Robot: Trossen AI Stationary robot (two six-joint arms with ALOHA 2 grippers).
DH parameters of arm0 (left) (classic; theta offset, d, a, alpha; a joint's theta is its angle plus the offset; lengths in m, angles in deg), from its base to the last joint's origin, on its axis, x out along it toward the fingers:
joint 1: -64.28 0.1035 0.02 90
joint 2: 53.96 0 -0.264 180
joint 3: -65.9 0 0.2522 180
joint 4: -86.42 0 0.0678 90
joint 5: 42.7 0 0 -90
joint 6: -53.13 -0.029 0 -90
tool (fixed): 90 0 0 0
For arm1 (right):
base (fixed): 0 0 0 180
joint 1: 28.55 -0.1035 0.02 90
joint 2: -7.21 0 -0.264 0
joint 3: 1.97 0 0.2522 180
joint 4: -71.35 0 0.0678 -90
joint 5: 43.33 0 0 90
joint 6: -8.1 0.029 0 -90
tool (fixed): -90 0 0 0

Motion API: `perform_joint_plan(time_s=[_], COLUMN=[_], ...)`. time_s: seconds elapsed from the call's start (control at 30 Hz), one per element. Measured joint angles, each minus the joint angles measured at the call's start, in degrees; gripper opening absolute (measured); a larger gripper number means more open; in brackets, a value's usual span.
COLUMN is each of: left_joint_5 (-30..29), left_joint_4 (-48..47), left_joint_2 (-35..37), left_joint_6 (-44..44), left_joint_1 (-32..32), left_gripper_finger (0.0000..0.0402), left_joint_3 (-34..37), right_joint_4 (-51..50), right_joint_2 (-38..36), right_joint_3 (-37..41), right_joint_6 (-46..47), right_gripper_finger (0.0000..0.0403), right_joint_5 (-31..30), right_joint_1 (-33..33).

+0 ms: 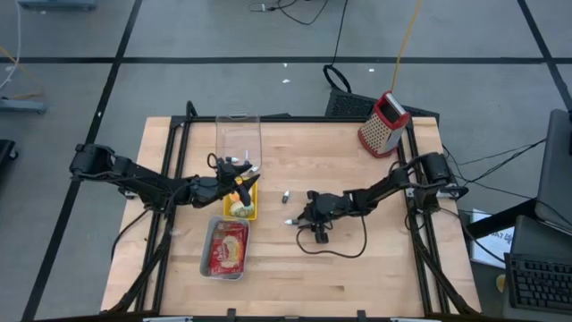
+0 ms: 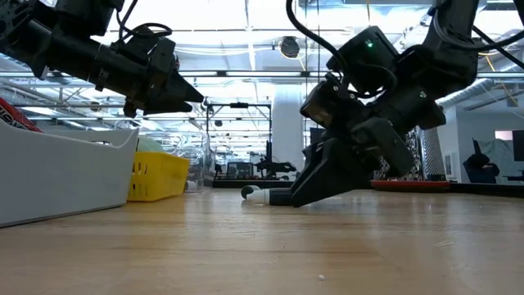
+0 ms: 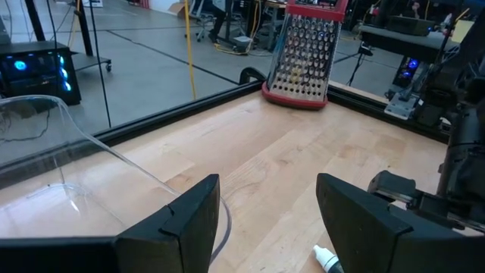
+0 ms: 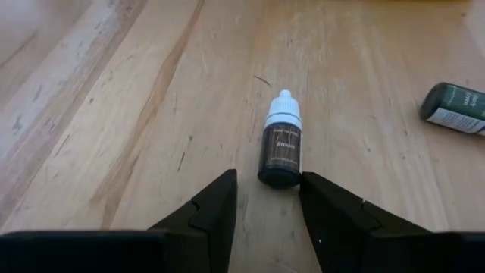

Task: Pick & Place Food Item
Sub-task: Put the brown food coloring bottle into the transparent bin

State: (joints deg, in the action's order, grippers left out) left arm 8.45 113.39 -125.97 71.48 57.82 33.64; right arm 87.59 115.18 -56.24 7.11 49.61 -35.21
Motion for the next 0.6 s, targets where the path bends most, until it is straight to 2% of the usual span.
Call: perform_joint_plan(time_s=[0.2, 0.37, 0.6], left_joint_5=[0.00, 0.00, 0.00], left_joint_4=[-0.04, -0.07, -0.11], left_joint_2=[0.00, 0.00, 0.00], left_joint_6=[0.00, 0.00, 0.04], left_joint_1=[0.00, 0.00, -0.02], left_gripper_finger=[0.0223, 0.0223, 0.0223], left_joint_3=[0.00, 0.00, 0.00], right_joint_4=[4.47, 5.70, 7.78], right_joint_2=[1.45, 1.75, 1.90], right_joint_3=[0.02, 0.02, 0.02], right_joint_6=[1.58, 1.94, 0.10], right_gripper_finger=[0.0137, 0.0133, 0.0132], right_joint_5=[-0.34, -4.27, -5.29], right_joint_1=[-0.04, -0.15, -0.13])
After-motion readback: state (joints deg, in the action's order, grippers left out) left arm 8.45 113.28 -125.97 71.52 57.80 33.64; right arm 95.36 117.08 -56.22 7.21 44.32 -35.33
